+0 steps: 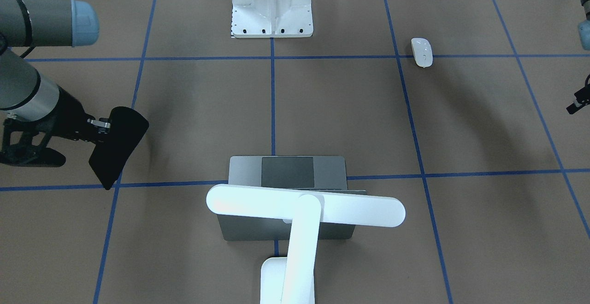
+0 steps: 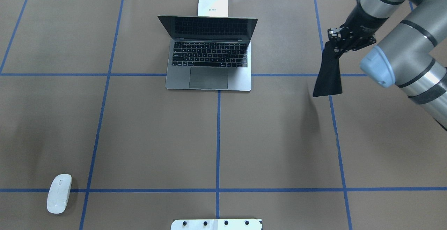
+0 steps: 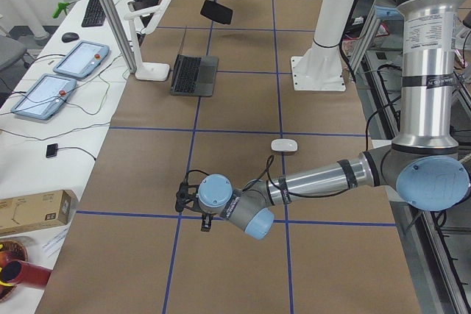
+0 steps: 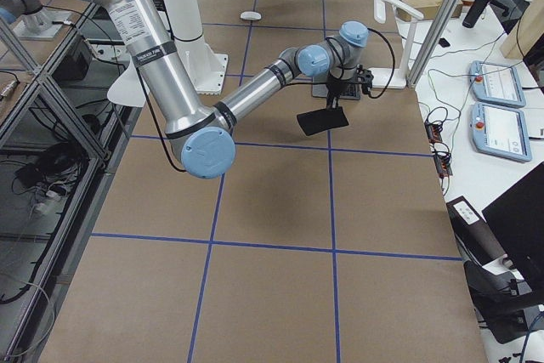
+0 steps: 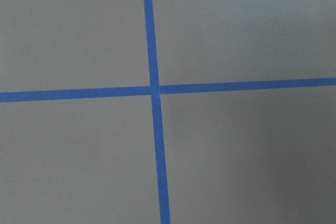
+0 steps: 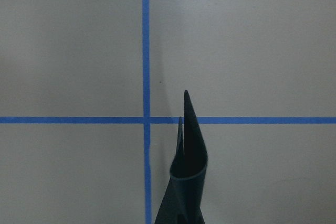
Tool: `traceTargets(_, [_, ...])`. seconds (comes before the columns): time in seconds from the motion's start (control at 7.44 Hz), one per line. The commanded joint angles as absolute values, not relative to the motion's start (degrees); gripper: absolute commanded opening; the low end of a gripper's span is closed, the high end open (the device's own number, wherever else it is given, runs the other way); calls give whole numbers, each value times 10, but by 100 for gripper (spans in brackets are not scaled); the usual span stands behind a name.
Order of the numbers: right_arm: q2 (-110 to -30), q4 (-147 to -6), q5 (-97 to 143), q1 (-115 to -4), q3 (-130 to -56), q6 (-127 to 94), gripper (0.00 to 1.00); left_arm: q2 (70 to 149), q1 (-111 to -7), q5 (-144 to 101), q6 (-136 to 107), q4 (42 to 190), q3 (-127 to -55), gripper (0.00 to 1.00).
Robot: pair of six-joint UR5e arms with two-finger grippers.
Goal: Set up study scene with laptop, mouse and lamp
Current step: 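Carry the black mouse pad with the right gripper beside the laptop and release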
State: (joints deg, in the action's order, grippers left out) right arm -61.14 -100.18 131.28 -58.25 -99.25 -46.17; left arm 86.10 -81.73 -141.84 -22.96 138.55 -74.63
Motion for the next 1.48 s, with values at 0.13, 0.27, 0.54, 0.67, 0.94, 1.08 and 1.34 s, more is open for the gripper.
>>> traceTargets(0.13, [-555, -995, 1289, -567, -984, -519, 0, 859, -818, -1419, -229, 1388, -749, 100])
traceTargets(0.27, [-536, -995, 1283, -567, -970, -520, 0, 859, -818, -1419, -229, 1388, -749, 100])
traceTargets(0.54, [-520, -997, 1273, -567, -954, -519, 0, 859, -820, -1419, -229, 1387, -752, 100])
traceTargets(0.67, [-520, -998, 1268, -567, -954, -519, 0, 859, -821, -1419, -229, 1387, -753, 100])
traceTargets(0.94, [-524, -998, 1257, -566, -959, -512, 100, 859, -821, -1419, -229, 1387, -753, 100])
traceTargets(1.08, [-523, -998, 1257, -565, -955, -512, 100, 859, -821, -1419, -229, 1386, -752, 100])
traceTargets(1.34, [-523, -998, 1253, -560, -955, -518, 100, 859, -821, -1419, -229, 1386, -752, 100])
